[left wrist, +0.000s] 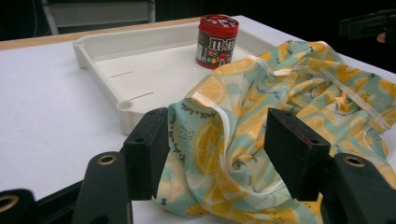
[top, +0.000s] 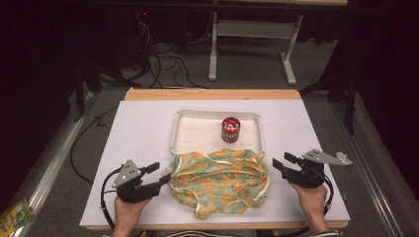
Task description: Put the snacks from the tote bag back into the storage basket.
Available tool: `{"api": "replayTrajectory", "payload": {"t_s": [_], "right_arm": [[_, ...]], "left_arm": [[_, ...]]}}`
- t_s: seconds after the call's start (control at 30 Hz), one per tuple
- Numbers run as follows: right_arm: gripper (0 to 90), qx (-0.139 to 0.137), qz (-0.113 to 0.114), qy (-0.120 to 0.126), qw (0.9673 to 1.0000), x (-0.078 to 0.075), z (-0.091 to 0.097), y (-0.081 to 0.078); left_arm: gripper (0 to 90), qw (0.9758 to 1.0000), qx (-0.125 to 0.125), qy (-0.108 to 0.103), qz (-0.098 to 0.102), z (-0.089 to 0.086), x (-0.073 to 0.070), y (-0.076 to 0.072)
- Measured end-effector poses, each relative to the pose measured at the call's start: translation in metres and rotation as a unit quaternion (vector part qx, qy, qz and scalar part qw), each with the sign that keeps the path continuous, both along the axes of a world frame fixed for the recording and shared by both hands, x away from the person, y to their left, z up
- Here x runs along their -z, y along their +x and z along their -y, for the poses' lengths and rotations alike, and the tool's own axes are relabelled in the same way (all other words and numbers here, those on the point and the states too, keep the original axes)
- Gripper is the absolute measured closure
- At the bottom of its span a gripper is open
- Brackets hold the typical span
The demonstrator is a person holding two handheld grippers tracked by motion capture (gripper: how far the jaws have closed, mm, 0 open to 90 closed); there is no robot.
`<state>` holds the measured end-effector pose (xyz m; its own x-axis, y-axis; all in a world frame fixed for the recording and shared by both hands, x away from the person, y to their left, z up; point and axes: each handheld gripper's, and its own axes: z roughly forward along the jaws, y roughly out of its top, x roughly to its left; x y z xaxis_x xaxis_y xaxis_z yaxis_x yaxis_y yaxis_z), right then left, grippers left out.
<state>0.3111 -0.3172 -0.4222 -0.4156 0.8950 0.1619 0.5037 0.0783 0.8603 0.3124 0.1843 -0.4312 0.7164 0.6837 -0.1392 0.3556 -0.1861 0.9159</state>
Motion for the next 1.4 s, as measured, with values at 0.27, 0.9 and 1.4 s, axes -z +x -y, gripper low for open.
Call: {"api": "replayTrajectory", "payload": {"t_s": [0.27,0.9,1.4], "right_arm": [[42.3,0.012,0.001,0.003,0.9999,0.003,0.007,-0.003],[42.5,0.039,-0.004,0.003,0.9992,0.011,0.021,-0.005],[42.5,0.059,-0.021,0.002,0.9980,0.021,0.028,0.001]], "left_arm": [[41.1,0.9999,-0.016,0.000,-0.005,-0.007,0.002,0.004],[41.2,0.9980,-0.055,0.003,-0.029,-0.023,0.013,0.017],[41.2,0.9955,-0.080,0.010,-0.049,-0.027,0.022,0.027]]}}
